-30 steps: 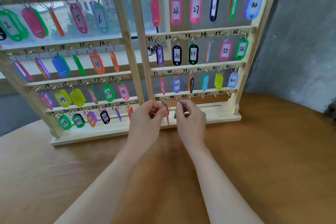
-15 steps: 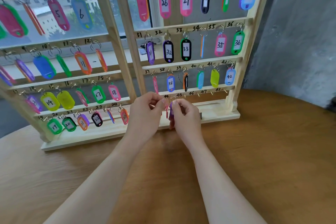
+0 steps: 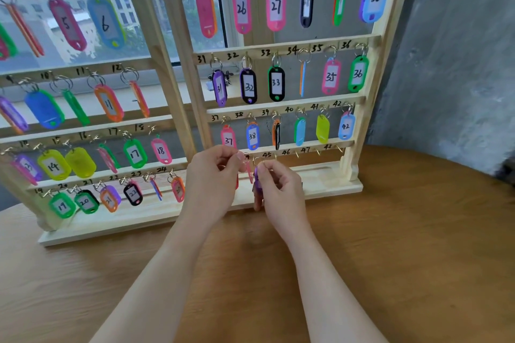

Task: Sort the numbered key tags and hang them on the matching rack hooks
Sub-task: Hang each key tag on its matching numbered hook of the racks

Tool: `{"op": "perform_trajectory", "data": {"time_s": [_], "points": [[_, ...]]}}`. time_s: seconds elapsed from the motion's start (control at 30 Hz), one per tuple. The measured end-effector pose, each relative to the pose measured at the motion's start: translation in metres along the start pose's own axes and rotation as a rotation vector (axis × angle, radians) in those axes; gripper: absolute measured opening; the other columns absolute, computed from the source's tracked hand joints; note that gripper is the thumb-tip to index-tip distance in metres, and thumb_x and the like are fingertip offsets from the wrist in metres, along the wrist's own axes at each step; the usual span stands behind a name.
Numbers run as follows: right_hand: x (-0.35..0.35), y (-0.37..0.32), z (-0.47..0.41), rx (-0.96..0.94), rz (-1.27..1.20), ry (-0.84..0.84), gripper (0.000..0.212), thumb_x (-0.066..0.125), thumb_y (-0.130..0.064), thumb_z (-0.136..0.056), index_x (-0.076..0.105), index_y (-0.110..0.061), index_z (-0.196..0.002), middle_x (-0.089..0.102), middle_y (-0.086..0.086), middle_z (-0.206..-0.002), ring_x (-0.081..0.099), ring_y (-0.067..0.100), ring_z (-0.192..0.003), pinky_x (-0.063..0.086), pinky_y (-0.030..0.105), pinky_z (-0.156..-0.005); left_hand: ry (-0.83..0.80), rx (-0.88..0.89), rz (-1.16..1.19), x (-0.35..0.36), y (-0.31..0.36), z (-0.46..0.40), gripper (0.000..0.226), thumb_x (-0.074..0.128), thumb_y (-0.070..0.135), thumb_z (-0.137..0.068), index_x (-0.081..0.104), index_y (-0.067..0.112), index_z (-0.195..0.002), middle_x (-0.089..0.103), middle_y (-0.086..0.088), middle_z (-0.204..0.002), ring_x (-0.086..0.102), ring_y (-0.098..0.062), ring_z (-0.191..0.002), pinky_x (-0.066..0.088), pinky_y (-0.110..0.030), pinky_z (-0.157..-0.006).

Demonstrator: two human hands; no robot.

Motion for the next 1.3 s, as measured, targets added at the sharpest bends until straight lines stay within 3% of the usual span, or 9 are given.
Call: {"op": "perform_trajectory", "data": {"time_s": [0.17,0.27,0.37,0.6,0.77,0.9,1.03,1.17,1.3], "points": [[0.005,0.004,-0.003,-0.012,0.026,-0.049,0.026,0.052,-0.014,-0.105,0.064,-0.002,-0.085,0.052,0.01,-0.063,0.049,0.02,-0.047,0.043,0.029,-0.044,0.001,0.023,0.021,0.004,-0.001,0.0,0.024,0.062,0.018,-0.099,0.071,0.024,-0.077,0.073,0.002,-0.071,0.068,-0.018,-0.07,0.052,-0.03,-0.066],[0.005,0.01,-0.006,0.029,-0.025,-0.036,0.026,0.052,-0.013,-0.105,0.063,0.0,-0.085,0.053,0.022,-0.069,0.047,0.021,-0.047,0.044,0.03,-0.043,-0.023,0.034,0.005,0.005,-0.001,-0.003,0.025,0.062,0.017,-0.099,0.072,0.021,-0.076,0.072,0.006,-0.066,0.062,-0.007,-0.059,0.046,-0.02,-0.055],[0.003,0.016,-0.008,0.069,-0.013,-0.044,0.027,0.053,-0.016,-0.105,0.067,-0.006,-0.084,0.052,0.012,-0.066,0.048,0.016,-0.05,0.047,0.031,-0.044,-0.04,0.039,-0.015,0.007,-0.002,-0.004,0.025,0.063,0.017,-0.097,0.072,0.02,-0.075,0.067,0.011,-0.059,0.056,0.0,-0.051,0.04,-0.012,-0.053],[-0.004,0.022,-0.006,0.085,0.066,-0.044,0.029,0.056,-0.021,-0.103,0.068,-0.005,-0.082,0.055,0.006,-0.063,0.05,0.016,-0.05,0.046,0.03,-0.049,-0.021,0.067,-0.121,0.017,-0.006,0.0,0.034,0.061,0.019,-0.098,0.071,0.021,-0.065,0.069,0.008,-0.06,0.061,-0.003,-0.056,0.053,-0.027,-0.064],[-0.017,0.027,-0.003,0.119,0.205,0.055,0.03,0.061,-0.016,-0.09,0.06,-0.018,-0.061,0.053,-0.002,-0.052,0.049,0.013,-0.051,0.042,0.025,-0.054,0.026,0.092,-0.169,0.021,-0.013,0.002,0.024,0.062,0.024,-0.098,0.075,0.021,-0.078,0.071,0.011,-0.062,0.063,-0.003,-0.064,0.054,-0.031,-0.077],[-0.014,0.029,-0.001,0.096,0.307,0.052,0.022,0.063,-0.02,-0.089,0.064,-0.016,-0.067,0.055,-0.006,-0.054,0.05,0.013,-0.059,0.038,0.023,-0.054,0.064,0.126,-0.139,0.021,-0.012,0.004,0.029,0.056,0.023,-0.101,0.07,0.022,-0.075,0.07,0.012,-0.061,0.057,-0.004,-0.049,0.056,-0.037,-0.07],[-0.015,0.029,-0.002,0.078,0.34,0.061,0.021,0.063,-0.024,-0.09,0.065,-0.017,-0.07,0.06,-0.002,-0.06,0.055,0.017,-0.062,0.04,0.027,-0.056,0.097,0.145,-0.166,0.02,-0.015,0.002,0.029,0.057,0.024,-0.101,0.071,0.02,-0.076,0.07,0.009,-0.061,0.06,-0.011,-0.051,0.056,-0.04,-0.066],[-0.016,0.029,-0.004,0.058,0.353,0.092,0.014,0.063,-0.031,-0.089,0.063,-0.024,-0.076,0.067,0.004,-0.065,0.063,0.025,-0.066,0.05,0.035,-0.063,0.099,0.176,-0.255,0.021,-0.013,0.004,0.022,0.059,0.024,-0.099,0.077,0.016,-0.09,0.073,0.008,-0.068,0.065,-0.009,-0.069,0.052,-0.031,-0.078],[-0.017,0.035,-0.004,0.088,0.318,0.12,0.005,0.059,-0.032,-0.082,0.059,-0.027,-0.085,0.067,0.01,-0.064,0.065,0.03,-0.073,0.051,0.036,-0.068,0.072,0.157,-0.27,0.022,-0.016,0.006,0.021,0.061,0.026,-0.098,0.077,0.016,-0.089,0.071,0.008,-0.065,0.067,-0.012,-0.07,0.051,-0.032,-0.085]]}}
Point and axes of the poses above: each hand's wrist, its own z-axis away from the middle knuckle, its own x-axis out of the palm, y = z × x, the point moved 6 cm from there along -z, towards the middle knuckle
